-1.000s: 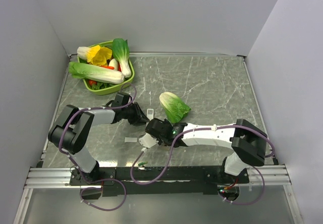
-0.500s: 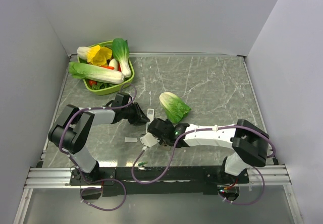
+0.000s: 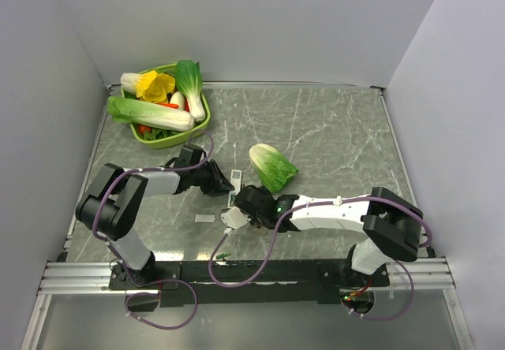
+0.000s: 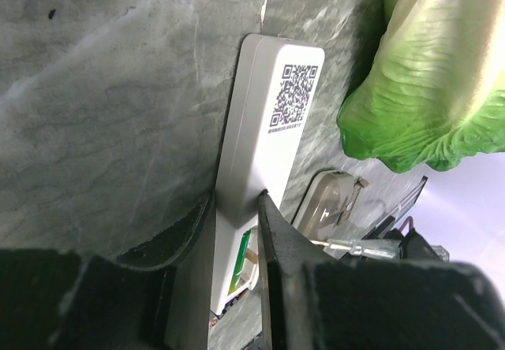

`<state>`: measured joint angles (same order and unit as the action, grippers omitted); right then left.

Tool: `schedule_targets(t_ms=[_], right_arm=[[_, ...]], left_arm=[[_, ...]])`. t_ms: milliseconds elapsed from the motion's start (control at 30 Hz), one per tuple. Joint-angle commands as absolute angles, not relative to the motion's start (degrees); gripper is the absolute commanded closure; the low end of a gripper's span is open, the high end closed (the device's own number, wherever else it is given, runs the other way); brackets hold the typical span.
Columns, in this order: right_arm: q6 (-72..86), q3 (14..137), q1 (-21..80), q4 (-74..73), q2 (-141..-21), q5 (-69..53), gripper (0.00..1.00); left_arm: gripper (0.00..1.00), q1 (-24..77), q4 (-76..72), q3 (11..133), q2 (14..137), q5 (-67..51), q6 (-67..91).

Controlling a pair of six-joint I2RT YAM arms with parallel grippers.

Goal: Unload the batteries from the remote control

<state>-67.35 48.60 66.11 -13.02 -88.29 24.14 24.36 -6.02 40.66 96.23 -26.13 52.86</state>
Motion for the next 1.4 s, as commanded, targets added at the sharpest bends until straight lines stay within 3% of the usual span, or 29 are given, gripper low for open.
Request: schedule_targets(t_ms=[0,1367], right_arm=[[-69.3,46.5,65.9,-4.1,-88.2,22.1,1.00],[-67.9,36.7,63.1,10.6,-88.4,14.9,1.00]], left_arm=[[0.74,27.6,-5.4,38.6,99.7,-25.6,53.0],[0.76,27.6,-8.1,36.2,99.8,-26.6,54.2]])
